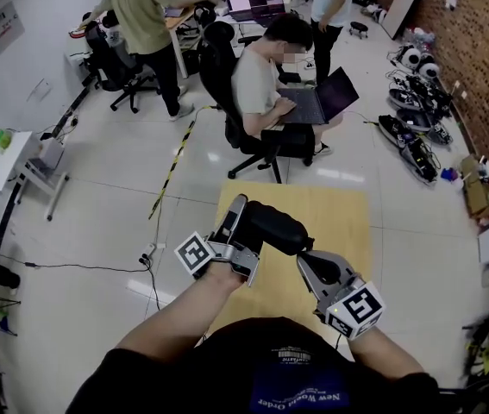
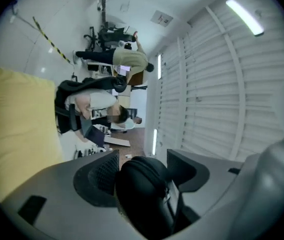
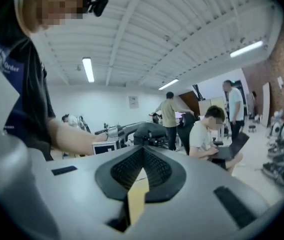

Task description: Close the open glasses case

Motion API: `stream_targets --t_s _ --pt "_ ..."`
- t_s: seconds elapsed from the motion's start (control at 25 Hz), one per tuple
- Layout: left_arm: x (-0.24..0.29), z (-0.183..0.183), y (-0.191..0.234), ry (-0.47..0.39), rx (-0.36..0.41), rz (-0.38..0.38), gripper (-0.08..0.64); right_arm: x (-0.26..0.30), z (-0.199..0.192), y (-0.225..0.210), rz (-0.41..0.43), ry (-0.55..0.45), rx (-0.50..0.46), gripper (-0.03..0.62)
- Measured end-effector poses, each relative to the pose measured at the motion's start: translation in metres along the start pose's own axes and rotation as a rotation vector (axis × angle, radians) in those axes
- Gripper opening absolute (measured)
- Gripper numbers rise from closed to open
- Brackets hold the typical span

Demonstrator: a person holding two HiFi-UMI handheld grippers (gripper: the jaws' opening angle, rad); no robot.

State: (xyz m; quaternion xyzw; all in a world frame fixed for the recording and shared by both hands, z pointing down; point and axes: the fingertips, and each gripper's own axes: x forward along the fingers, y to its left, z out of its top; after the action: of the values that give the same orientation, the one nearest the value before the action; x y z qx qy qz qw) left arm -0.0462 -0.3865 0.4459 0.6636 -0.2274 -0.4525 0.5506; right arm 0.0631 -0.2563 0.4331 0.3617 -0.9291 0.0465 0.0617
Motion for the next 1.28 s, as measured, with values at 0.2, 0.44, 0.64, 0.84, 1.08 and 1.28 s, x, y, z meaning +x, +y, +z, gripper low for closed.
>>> stream_targets --t_s 0.2,0.44,0.64,0.84,1.08,1.28 --pt "-0.010 0.002 0.010 -0.042 0.018 0.074 0.285 0.002 -0.004 0.014 -0.052 0.120 -0.386 -0.014" --pt "-0.002 -0.025 0.006 0.183 -0.019 0.005 0.404 -0.004 0.002 0.006 -0.120 0.094 -0.477 -0.015" --pt "-0.012 -0.027 0.014 0.078 -0.113 0.012 0.407 -0.006 0.006 0.001 -0.123 0.104 -0.469 -0.015" --pt "0.002 -0.015 -0.026 0.006 -0.126 -0.144 0.407 0.004 -0.012 0.019 -0.047 0.105 -0.350 -0.014" --pt "0.017 -0.061 -0.043 0.212 -0.043 -0.167 0.405 0.012 -0.004 0.024 -0.011 0.064 -0.296 -0.015" --pt "0.016 -0.040 -0.044 0.234 0.044 -0.122 0.359 0.005 -0.014 0.016 -0.010 0.094 -0.218 -0.015"
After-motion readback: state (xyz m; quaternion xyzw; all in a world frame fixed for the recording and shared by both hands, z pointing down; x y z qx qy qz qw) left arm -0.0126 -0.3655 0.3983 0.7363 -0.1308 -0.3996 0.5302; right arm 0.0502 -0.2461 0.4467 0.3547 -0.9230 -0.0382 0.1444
